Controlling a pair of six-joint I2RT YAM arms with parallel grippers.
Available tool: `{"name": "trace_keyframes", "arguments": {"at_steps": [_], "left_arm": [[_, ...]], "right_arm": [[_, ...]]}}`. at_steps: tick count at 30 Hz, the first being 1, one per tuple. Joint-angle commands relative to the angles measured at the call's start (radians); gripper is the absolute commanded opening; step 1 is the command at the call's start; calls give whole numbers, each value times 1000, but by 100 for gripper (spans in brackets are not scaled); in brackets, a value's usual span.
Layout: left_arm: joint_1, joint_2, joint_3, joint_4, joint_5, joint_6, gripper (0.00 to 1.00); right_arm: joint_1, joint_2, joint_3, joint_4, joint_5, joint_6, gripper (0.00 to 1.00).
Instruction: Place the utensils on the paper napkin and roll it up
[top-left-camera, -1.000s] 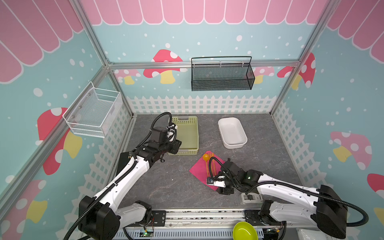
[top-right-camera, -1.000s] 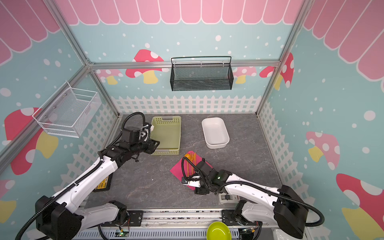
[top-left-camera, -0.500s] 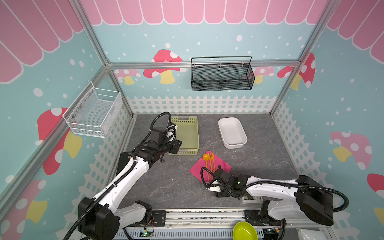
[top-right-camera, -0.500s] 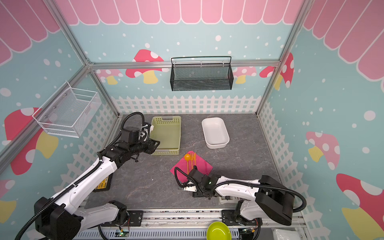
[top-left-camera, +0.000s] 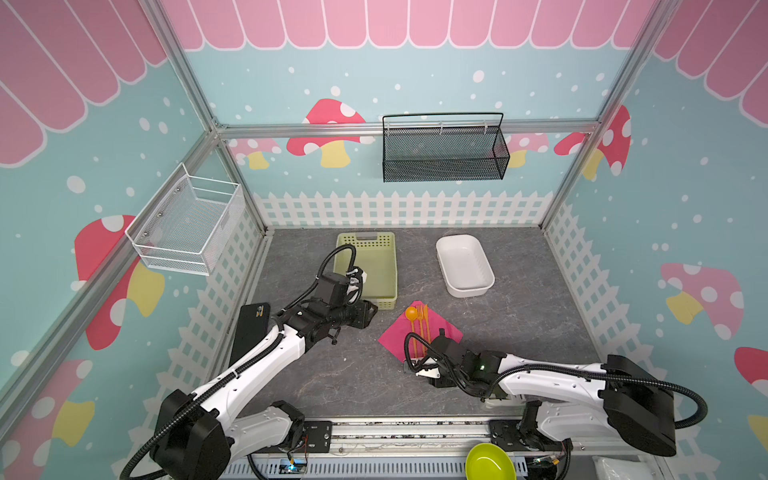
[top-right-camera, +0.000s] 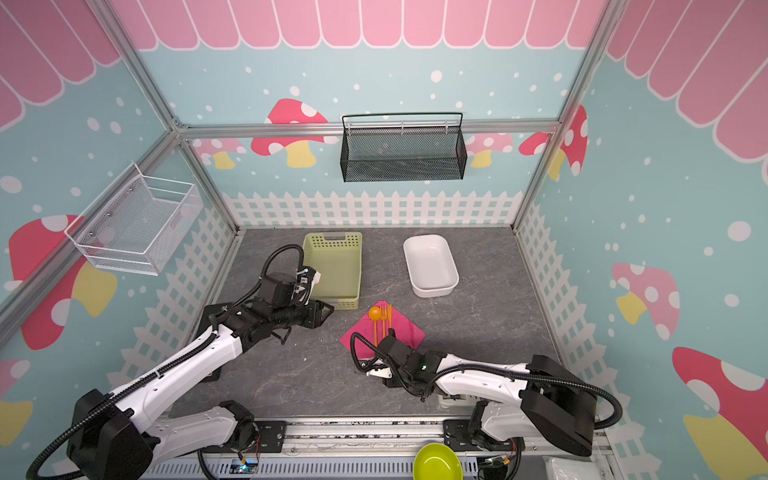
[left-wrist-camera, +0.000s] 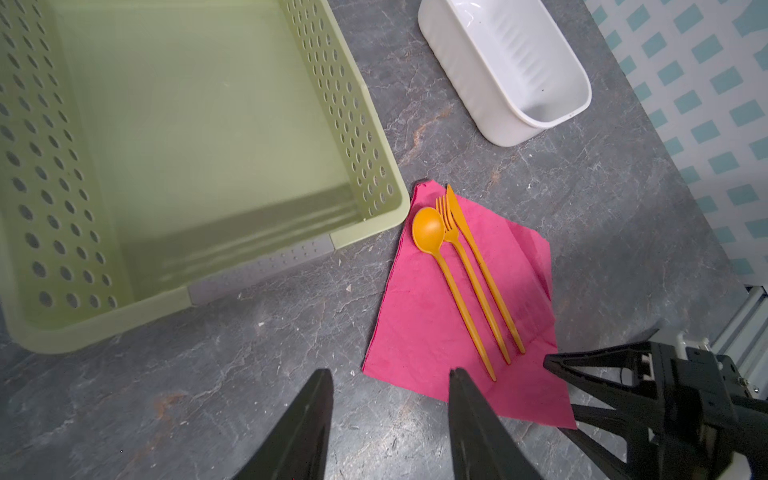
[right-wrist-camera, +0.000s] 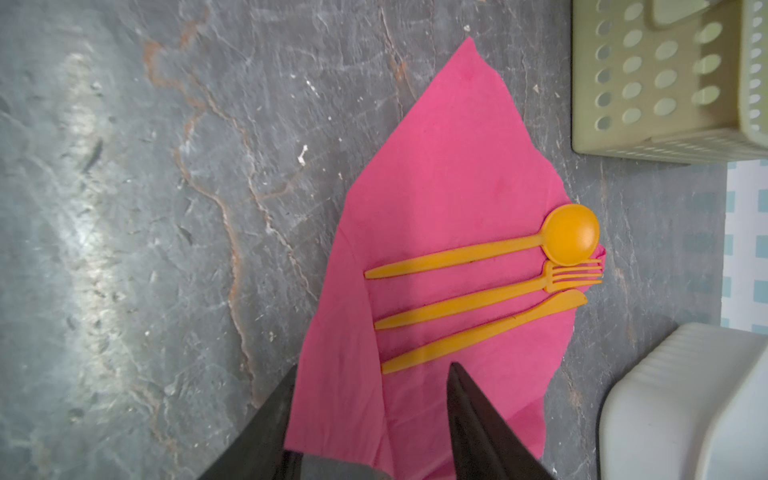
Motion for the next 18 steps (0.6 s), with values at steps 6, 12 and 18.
{"name": "trace_keyframes", "arguments": {"at_steps": [6, 12, 18], "left_arm": [[-7, -37, -27, 32, -22, -52, 47], [-8, -35, -27, 32, -18, -58, 47], [-12, -53, -52, 31, 2, -77, 47]], "right_arm": [[5, 0, -2, -33, -93, -16, 35], [5, 4, 12, -35, -97, -16, 13], [5, 17, 46, -64, -149, -4, 1]]}}
